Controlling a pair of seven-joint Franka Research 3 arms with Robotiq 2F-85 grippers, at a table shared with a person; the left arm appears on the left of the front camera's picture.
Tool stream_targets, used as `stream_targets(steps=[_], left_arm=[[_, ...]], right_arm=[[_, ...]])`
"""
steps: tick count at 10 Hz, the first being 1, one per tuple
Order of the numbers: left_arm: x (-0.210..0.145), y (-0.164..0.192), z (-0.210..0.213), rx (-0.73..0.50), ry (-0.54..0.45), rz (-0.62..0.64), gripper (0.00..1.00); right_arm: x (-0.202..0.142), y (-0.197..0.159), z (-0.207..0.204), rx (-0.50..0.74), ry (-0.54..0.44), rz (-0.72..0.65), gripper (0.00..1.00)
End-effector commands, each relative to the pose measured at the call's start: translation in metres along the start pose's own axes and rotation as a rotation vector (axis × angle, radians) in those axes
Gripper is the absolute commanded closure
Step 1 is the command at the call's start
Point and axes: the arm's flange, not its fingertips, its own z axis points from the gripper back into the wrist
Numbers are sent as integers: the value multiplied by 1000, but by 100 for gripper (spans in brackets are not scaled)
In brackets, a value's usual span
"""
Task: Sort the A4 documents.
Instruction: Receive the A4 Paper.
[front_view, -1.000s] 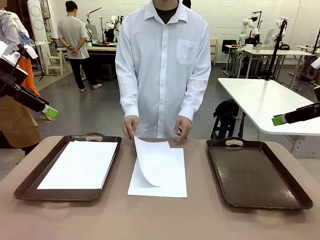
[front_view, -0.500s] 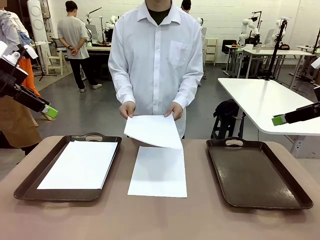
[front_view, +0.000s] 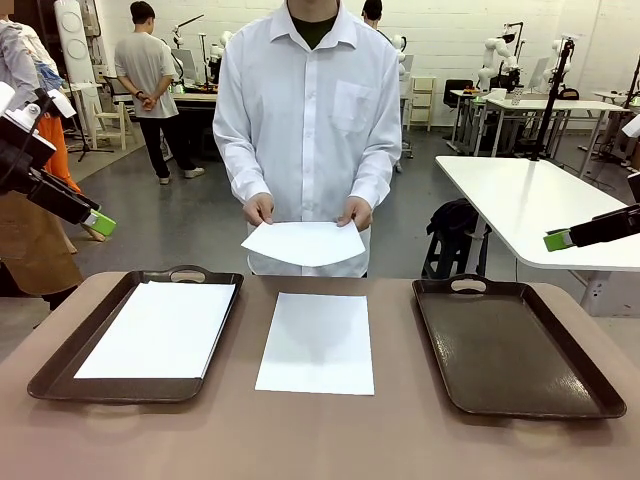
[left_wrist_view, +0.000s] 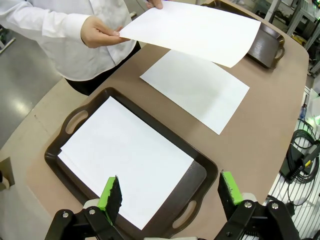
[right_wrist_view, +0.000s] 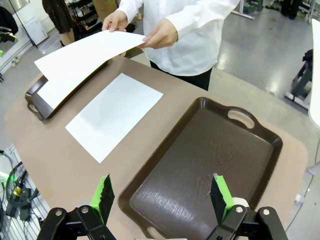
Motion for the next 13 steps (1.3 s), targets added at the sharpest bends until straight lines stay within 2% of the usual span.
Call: stream_targets(steps=[1,13], left_arm=[[-1,-1,1,-5,4,-17,0],[-1,-1,1,-5,4,-17,0]], right_arm=[[-1,-2,-2,16,-6,-6,0],[-1,-2,-2,16,-6,-6,0]])
